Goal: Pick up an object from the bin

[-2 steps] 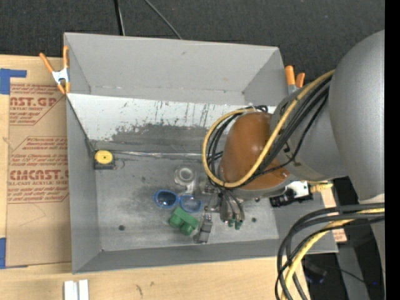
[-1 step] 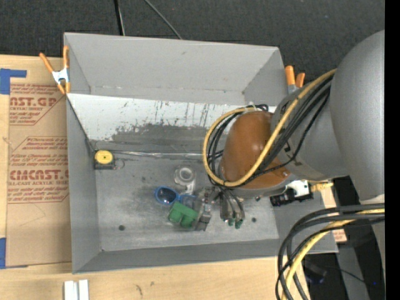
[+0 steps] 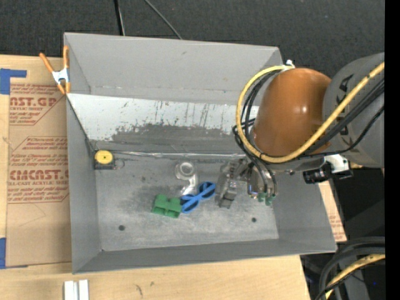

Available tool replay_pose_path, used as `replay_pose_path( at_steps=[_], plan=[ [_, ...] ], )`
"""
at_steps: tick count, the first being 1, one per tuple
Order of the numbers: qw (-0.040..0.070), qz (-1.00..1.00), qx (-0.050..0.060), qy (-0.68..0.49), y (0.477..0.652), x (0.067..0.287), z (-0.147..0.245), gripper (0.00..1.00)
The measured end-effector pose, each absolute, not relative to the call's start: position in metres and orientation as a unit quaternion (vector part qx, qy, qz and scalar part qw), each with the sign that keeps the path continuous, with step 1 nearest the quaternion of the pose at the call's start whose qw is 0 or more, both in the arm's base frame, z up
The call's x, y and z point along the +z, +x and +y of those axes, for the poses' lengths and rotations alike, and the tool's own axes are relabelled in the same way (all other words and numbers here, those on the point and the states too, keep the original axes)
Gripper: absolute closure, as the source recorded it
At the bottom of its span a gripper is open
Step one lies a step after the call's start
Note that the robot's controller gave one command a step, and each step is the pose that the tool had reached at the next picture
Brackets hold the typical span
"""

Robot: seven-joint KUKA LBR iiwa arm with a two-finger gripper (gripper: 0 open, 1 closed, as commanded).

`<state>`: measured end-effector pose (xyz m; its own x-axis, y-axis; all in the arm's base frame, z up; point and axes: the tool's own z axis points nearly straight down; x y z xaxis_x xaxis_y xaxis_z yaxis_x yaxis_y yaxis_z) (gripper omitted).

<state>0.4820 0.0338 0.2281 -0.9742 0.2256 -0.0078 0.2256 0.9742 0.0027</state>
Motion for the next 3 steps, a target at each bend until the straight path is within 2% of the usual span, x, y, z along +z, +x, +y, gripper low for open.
replay_pose_path(
  at_steps=[1, 2, 3],
  plan=[
    [-0.002, 1.000, 0.000, -0.007, 0.488, 0.167, 0.015, 1.00],
    [-0.001, 0.996, 0.000, -0.094, 0.483, 0.155, 0.023, 1.00],
    [0.000, 0.996, 0.000, -0.094, 0.483, 0.155, 0.023, 0.00]
  ],
)
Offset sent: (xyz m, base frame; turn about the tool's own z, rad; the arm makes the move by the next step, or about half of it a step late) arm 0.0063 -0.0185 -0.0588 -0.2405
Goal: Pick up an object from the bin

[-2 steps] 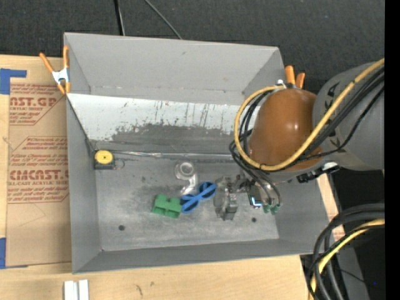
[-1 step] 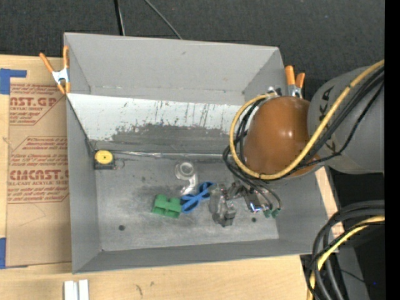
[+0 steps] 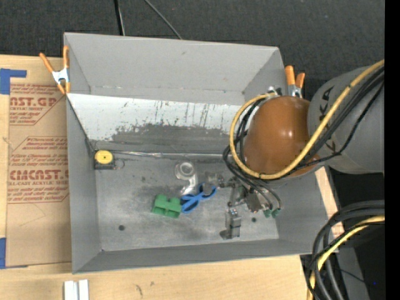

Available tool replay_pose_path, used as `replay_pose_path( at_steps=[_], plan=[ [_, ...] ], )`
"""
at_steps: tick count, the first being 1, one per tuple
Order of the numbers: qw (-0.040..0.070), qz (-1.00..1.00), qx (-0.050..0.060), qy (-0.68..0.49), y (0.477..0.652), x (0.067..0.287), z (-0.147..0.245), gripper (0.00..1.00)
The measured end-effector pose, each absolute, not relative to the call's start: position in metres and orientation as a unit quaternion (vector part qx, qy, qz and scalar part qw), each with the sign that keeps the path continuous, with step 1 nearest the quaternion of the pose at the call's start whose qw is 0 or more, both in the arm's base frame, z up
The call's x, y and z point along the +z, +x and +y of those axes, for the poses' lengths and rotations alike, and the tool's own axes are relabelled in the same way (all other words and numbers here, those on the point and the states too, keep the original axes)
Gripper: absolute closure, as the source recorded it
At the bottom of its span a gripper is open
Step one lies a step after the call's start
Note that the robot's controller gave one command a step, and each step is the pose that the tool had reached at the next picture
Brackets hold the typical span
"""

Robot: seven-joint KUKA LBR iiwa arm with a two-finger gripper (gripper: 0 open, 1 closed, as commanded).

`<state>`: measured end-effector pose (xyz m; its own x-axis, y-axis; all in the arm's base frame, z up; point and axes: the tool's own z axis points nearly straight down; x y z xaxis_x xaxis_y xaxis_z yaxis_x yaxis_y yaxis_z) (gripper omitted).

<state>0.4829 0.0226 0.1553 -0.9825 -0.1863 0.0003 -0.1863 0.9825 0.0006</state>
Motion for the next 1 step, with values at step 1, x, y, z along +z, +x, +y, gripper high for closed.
replay_pose_path(
  at_steps=[1],
  plan=[
    [-0.001, -0.966, 0.000, 0.259, 0.5740, 0.0772, 0.0334, 0.00]
  ],
)
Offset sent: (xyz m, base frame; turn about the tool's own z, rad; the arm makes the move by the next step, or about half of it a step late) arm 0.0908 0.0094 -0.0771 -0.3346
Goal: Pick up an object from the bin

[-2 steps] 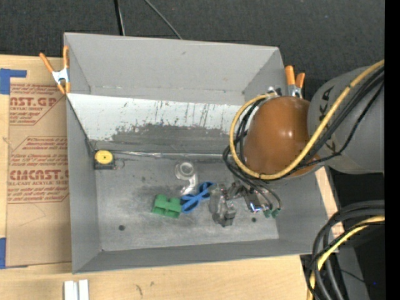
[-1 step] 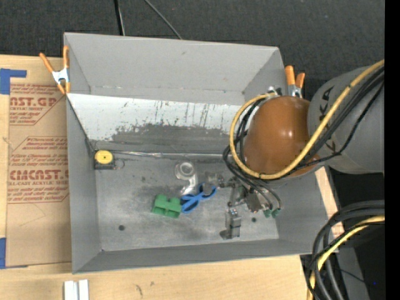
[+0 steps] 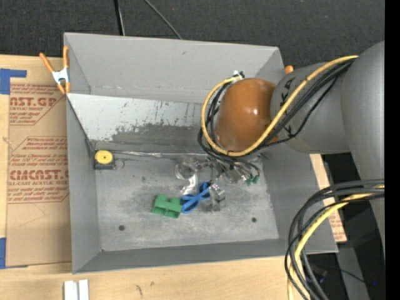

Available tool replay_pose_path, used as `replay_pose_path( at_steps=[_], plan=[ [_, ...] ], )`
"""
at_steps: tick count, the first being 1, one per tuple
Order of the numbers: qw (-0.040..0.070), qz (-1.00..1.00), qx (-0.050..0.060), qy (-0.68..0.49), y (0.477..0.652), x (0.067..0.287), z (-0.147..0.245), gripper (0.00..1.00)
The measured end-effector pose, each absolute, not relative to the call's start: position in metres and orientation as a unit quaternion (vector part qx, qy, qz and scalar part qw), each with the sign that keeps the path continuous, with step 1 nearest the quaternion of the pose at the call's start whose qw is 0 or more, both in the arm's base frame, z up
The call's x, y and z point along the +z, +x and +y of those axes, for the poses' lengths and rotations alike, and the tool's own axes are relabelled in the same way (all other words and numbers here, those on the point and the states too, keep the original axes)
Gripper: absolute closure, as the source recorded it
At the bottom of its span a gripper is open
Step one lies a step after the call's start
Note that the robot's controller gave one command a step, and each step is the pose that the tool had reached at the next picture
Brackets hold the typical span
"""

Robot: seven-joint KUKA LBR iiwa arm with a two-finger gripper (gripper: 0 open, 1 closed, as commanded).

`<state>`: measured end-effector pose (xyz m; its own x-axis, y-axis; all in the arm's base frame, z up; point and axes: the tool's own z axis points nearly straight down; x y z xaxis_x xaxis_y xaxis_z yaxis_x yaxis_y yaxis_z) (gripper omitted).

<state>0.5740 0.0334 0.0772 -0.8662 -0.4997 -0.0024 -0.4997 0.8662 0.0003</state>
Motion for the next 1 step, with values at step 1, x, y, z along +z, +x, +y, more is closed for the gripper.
replay_pose_path(
  at_steps=[1],
  plan=[
    [0.004, 0.966, 0.000, -0.258, 0.5760, 0.0808, 0.0336, 1.00]
  ],
)
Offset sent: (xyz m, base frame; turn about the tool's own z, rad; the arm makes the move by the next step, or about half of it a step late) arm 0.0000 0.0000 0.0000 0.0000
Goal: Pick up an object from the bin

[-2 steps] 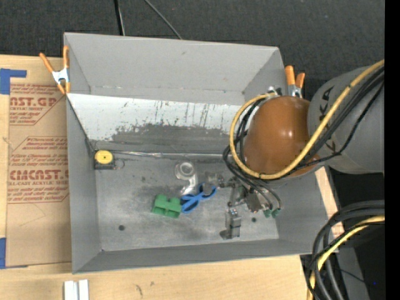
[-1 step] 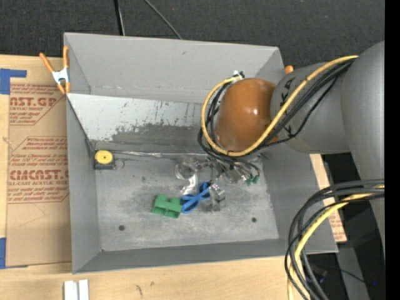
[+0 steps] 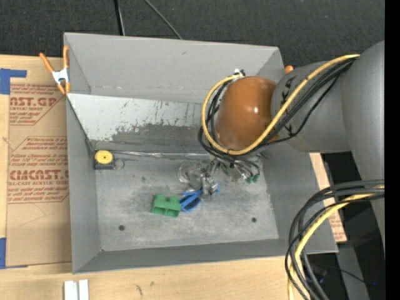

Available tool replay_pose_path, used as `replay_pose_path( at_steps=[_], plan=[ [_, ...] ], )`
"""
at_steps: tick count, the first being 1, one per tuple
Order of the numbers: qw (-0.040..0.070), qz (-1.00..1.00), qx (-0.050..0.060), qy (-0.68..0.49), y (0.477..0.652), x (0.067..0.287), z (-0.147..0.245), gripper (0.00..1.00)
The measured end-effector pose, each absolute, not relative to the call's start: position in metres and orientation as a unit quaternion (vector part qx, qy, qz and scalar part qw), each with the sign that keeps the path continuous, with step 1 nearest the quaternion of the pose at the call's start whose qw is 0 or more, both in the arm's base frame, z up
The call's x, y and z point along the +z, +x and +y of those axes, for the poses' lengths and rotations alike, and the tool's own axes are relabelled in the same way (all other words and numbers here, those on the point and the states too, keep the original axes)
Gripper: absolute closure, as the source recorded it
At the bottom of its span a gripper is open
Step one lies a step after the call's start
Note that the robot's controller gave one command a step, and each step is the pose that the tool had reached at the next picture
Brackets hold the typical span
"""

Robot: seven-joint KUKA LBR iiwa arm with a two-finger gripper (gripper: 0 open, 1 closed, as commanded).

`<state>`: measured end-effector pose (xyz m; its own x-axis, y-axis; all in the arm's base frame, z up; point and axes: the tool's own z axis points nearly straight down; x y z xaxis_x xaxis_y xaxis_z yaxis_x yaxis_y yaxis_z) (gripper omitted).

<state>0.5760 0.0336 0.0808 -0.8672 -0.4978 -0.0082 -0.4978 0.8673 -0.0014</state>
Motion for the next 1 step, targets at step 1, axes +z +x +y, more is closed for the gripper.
replay_pose_path(
  at_steps=[1],
  plan=[
    [0.004, 0.888, -0.002, -0.459, 0.5638, 0.2495, -0.0356, 1.00]
  ],
)
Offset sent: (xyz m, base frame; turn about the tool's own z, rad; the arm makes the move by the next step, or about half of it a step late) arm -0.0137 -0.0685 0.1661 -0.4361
